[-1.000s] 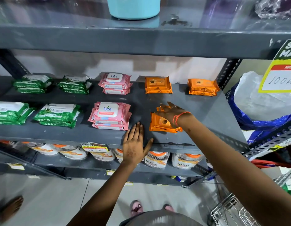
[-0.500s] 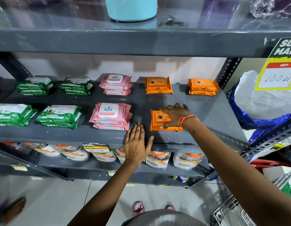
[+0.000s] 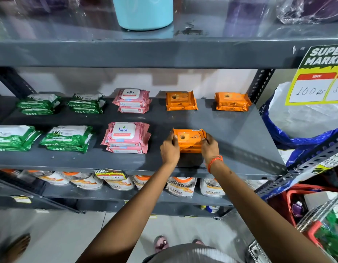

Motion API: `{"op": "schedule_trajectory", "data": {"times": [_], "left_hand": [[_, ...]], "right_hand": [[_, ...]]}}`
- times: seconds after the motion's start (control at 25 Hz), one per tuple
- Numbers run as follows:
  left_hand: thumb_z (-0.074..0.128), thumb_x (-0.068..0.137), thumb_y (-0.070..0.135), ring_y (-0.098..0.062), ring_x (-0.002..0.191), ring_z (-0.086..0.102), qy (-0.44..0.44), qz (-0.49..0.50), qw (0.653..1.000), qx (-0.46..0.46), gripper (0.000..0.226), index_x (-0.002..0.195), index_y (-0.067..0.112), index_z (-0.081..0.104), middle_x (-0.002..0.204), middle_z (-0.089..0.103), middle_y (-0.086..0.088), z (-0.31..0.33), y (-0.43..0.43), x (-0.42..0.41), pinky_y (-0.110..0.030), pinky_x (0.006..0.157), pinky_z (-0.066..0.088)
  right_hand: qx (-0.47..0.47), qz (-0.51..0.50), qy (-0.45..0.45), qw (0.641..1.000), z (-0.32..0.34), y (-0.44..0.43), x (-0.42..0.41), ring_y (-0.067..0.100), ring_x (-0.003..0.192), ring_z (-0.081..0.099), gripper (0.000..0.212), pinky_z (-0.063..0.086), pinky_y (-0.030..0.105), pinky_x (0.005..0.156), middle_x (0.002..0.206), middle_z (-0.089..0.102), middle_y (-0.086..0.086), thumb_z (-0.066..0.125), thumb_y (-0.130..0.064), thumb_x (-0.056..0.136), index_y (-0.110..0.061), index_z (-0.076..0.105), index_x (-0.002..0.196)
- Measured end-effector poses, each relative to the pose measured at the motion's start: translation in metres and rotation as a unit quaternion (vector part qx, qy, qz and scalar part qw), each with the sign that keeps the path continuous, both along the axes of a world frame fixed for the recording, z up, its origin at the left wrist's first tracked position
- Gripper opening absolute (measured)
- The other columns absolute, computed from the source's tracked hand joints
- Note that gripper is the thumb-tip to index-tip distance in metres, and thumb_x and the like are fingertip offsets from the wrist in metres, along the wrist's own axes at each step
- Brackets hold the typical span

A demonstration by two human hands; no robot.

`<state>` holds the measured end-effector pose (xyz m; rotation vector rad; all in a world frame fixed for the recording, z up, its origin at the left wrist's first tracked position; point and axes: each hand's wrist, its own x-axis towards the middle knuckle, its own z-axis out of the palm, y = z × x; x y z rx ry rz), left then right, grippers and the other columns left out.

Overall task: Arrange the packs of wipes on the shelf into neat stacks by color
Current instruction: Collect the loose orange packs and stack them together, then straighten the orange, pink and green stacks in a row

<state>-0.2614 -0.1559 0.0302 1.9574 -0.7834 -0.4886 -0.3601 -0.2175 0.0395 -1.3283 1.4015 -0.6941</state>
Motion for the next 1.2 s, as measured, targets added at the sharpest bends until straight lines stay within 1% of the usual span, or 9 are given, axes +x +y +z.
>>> {"op": "schedule_trajectory", "data": {"times": [0.08, 0.16, 0.32, 0.48, 0.64, 0.72, 0.88, 1.04, 1.2], "left_hand": [[0.043, 0.097, 0.017, -0.040, 0.111, 0.058, 0.000, 0.004, 1.000, -0.001, 0.032, 0.125, 0.008, 0.056, 0.118, 0.064, -0.023, 0.001, -0.001, -0.001, -0.044, 0.091, 0.046], [0.043, 0.097, 0.015, -0.040, 0.111, 0.058, 0.001, 0.008, 1.000, 0.010, 0.030, 0.122, 0.005, 0.057, 0.118, 0.064, -0.023, 0.001, -0.001, -0.002, -0.043, 0.091, 0.046], [0.040, 0.097, 0.015, -0.041, 0.105, 0.059, -0.031, 0.017, 0.999, 0.036, 0.028, 0.113, 0.003, 0.060, 0.110, 0.066, -0.025, 0.007, 0.001, -0.007, -0.045, 0.086, 0.046], [0.039, 0.098, 0.015, -0.043, 0.096, 0.063, -0.084, 0.014, 0.995, 0.052, 0.025, 0.104, 0.002, 0.060, 0.100, 0.068, -0.025, 0.011, 0.000, -0.012, -0.046, 0.078, 0.048], [0.040, 0.097, 0.014, -0.043, 0.098, 0.063, -0.090, 0.030, 0.994, 0.059, 0.024, 0.105, 0.003, 0.060, 0.102, 0.068, -0.026, 0.014, 0.001, -0.012, -0.047, 0.081, 0.049], [0.040, 0.098, 0.014, -0.042, 0.097, 0.064, -0.098, 0.030, 0.993, 0.062, 0.024, 0.102, 0.002, 0.060, 0.101, 0.068, -0.025, 0.014, 0.002, -0.014, -0.047, 0.080, 0.050], [0.039, 0.098, 0.016, -0.044, 0.095, 0.063, -0.099, 0.041, 0.993, 0.050, 0.024, 0.099, 0.002, 0.059, 0.098, 0.068, -0.026, 0.013, 0.001, -0.019, -0.046, 0.076, 0.049], [0.039, 0.098, 0.017, -0.045, 0.096, 0.061, -0.100, 0.053, 0.992, 0.050, 0.025, 0.102, 0.001, 0.057, 0.099, 0.067, -0.027, 0.012, -0.003, -0.018, -0.047, 0.076, 0.048], [0.039, 0.098, 0.021, -0.046, 0.095, 0.062, -0.118, 0.071, 0.990, 0.022, 0.031, 0.119, 0.004, 0.053, 0.099, 0.066, -0.029, 0.016, 0.003, -0.014, -0.049, 0.075, 0.050]], "right_hand": [[0.011, -0.011, -0.004, 1.000, -0.004, -0.001, 0.002, 0.018, 0.103, 0.047, 0.043, 0.041, 0.041, 0.108, 0.136, 0.055, 0.016, 0.034, -0.004, 0.098, -0.004, 0.044, 0.140], [0.018, -0.026, -0.013, 0.999, -0.006, -0.002, 0.002, 0.026, 0.116, 0.054, 0.043, 0.040, 0.042, 0.111, 0.139, 0.053, 0.018, 0.034, -0.002, 0.098, -0.003, 0.046, 0.139], [0.019, -0.073, -0.036, 0.997, -0.006, -0.006, 0.002, 0.021, 0.095, 0.055, 0.039, 0.043, 0.026, 0.084, 0.113, 0.064, 0.012, 0.038, 0.001, 0.095, 0.001, 0.057, 0.129], [0.002, -0.110, -0.036, 0.993, -0.002, -0.004, 0.004, 0.028, 0.104, 0.059, 0.037, 0.036, 0.021, 0.082, 0.126, 0.064, 0.018, 0.038, 0.001, 0.096, 0.000, 0.062, 0.125], [0.011, -0.112, -0.048, 0.992, -0.001, 0.001, 0.007, 0.021, 0.090, 0.051, 0.038, 0.035, 0.024, 0.078, 0.124, 0.064, 0.021, 0.034, 0.000, 0.097, -0.001, 0.060, 0.126], [0.009, -0.105, -0.041, 0.994, -0.002, 0.000, 0.005, 0.023, 0.092, 0.052, 0.039, 0.036, 0.025, 0.080, 0.125, 0.064, 0.020, 0.034, 0.000, 0.097, -0.001, 0.060, 0.126], [0.015, -0.088, -0.044, 0.995, 0.004, -0.001, 0.001, 0.035, 0.117, 0.057, 0.038, 0.044, 0.030, 0.096, 0.129, 0.061, 0.020, 0.036, 0.001, 0.097, -0.001, 0.058, 0.128], [0.001, -0.046, -0.012, 0.999, 0.010, -0.005, -0.005, 0.035, 0.115, 0.056, 0.034, 0.044, 0.037, 0.099, 0.121, 0.061, 0.020, 0.040, -0.002, 0.097, 0.001, 0.053, 0.128], [-0.138, 0.027, 0.100, 0.985, 0.021, -0.004, -0.004, 0.035, 0.131, 0.043, 0.041, 0.035, 0.039, 0.111, 0.140, 0.049, 0.020, 0.045, -0.004, 0.095, -0.001, 0.045, 0.136]]}}
